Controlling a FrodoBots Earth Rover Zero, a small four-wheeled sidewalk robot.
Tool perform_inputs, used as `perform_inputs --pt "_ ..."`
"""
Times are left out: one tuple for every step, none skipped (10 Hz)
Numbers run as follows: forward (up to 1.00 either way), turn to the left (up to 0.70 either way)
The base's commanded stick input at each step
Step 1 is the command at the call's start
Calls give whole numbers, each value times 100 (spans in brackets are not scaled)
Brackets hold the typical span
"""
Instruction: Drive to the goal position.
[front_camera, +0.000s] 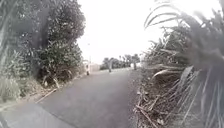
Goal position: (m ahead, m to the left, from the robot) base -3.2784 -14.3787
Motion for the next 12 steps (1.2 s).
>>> perform_inputs --pt "0 70" --pt "0 70" --pt "0 70" --pt "0 70" --pt "0 70" --pt "0 70" --pt "0 70" --pt "0 70" --pt "0 70" --pt "0 70" --pt "0 70" --pt "0 70"
